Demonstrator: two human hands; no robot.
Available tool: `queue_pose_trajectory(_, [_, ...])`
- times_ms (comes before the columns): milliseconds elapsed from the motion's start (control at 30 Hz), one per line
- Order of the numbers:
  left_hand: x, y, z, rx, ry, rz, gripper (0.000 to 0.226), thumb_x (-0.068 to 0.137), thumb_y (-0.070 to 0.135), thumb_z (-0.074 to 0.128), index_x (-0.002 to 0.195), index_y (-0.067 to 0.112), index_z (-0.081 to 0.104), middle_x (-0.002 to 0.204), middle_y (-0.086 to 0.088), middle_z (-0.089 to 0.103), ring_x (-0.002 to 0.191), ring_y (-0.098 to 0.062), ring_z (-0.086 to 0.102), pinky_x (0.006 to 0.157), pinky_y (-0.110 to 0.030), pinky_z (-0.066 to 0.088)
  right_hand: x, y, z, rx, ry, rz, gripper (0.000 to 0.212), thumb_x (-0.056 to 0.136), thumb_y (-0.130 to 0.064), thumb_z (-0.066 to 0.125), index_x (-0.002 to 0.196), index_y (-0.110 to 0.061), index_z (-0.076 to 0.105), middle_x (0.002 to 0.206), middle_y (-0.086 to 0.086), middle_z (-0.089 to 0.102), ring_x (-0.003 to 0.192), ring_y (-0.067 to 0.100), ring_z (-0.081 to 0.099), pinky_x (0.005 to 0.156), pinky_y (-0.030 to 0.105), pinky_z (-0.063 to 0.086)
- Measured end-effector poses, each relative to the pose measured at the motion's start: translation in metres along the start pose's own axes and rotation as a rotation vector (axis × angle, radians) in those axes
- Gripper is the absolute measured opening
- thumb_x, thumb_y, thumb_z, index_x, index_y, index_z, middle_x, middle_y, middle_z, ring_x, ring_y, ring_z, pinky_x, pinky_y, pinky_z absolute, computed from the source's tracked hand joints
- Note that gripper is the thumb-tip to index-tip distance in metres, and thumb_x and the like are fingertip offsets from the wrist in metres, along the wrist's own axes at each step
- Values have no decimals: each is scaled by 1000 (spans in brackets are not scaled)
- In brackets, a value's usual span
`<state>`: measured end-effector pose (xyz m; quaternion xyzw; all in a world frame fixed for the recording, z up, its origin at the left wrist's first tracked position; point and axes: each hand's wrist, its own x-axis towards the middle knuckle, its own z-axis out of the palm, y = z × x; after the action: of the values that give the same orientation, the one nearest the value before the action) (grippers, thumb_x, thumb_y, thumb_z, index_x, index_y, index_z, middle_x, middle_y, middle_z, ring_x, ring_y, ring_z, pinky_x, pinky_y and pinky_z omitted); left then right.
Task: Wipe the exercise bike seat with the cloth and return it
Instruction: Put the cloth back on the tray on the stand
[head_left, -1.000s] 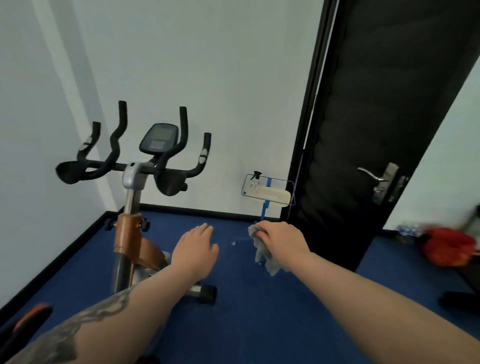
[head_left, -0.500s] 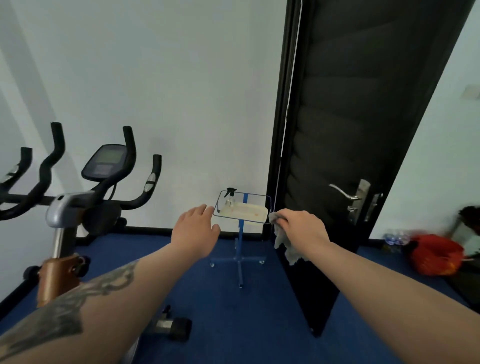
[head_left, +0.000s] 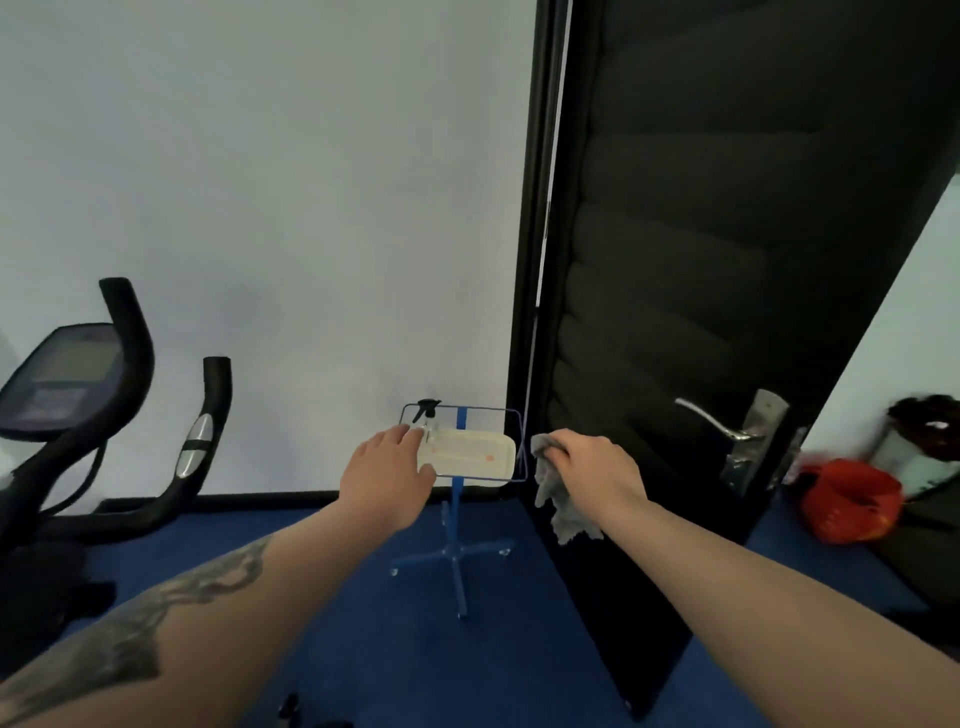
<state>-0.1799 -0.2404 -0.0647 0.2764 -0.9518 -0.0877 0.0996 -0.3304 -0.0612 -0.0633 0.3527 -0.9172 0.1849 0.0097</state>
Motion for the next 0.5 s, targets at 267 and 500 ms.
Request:
queue_pose_trajectory(267, [100, 2, 58, -18, -77, -3, 52, 93, 33, 39, 142, 16, 32, 151, -3, 32, 134, -25, 34, 110, -36, 27, 95, 27, 33, 29, -70, 17, 27, 101, -34, 38, 113, -28, 61, 106, 8, 69, 95, 28, 63, 65, 30, 34])
queue_pose_trajectory(500, [192, 0, 96, -25, -108, -122, 51, 92, 32, 38, 141, 16, 34, 147, -2, 37, 130, -24, 39, 107, -36, 31, 190, 53, 54, 71, -153, -76, 28, 101, -33, 39, 114, -31, 63, 108, 3, 69, 96, 24, 62, 66, 27, 33])
